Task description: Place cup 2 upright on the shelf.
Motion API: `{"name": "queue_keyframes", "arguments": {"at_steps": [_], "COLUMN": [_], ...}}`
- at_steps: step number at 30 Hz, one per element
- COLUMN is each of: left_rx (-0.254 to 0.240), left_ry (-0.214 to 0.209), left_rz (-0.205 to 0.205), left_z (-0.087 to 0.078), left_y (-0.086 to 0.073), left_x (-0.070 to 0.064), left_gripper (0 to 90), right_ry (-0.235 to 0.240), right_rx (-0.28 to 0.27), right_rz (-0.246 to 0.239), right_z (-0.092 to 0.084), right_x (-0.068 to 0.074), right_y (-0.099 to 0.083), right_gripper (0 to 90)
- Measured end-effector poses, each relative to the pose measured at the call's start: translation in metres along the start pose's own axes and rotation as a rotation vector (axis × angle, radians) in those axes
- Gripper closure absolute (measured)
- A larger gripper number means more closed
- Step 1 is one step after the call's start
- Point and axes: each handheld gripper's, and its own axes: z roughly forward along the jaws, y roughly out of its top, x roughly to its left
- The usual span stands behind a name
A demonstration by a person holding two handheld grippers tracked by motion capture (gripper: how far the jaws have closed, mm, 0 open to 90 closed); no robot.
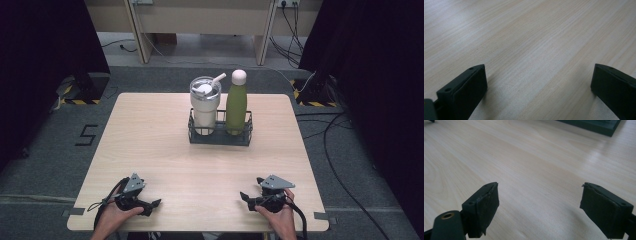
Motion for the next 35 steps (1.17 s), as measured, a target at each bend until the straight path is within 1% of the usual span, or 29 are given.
{"name": "queue_keyframes", "arguments": {"at_steps": [2,4,6,8,9,10,11,12,13,35], "left_rx": [0.0,0.0,0.0,0.0,0.0,0.0,0.0,0.0,0.0,0.0], "left_ry": [0.0,0.0,0.0,0.0,0.0,0.0,0.0,0.0,0.0,0.0], "left_rz": [0.0,0.0,0.0,0.0,0.0,0.0,0.0,0.0,0.001,0.001], "left_z": [0.0,0.0,0.0,0.0,0.0,0.0,0.0,0.0,0.0,0.0], "left_y": [0.0,0.0,0.0,-0.0001,0.0,0.0,-0.0001,-0.0001,-0.0001,-0.0001], "left_x": [0.0,0.0,0.0,-0.0001,0.0,0.0,0.0,0.0,0.0,-0.0001], "left_gripper": [0.0,0.0,0.0,0.0,0.0,0.0,0.0,0.0,0.0,0.0], "right_ry": [0.0,-0.007,-0.012,-0.026,-0.039,-0.039,-0.042,-0.04,-0.04,-0.035], "right_rx": [0.023,0.045,0.083,0.128,0.139,0.139,0.148,0.174,0.179,0.18], "right_rz": [0.001,-0.009,-0.021,-0.034,-0.048,-0.048,-0.062,-0.063,-0.066,-0.074], "right_z": [0.0001,0.0007,0.0023,0.0042,0.0049,0.0049,0.0053,0.0068,0.0072,0.0074], "right_x": [0.0001,0.0007,0.0017,0.0029,0.0041,0.0041,0.0056,0.0069,0.0071,0.0064], "right_y": [-0.0005,-0.0007,-0.0009,-0.0013,-0.0016,-0.0016,-0.0018,-0.002,-0.0021,-0.002], "right_gripper": [15.2,15.3,15.2,14.5,13.9,13.9,11.1,0.2,0.2,0.2]}}
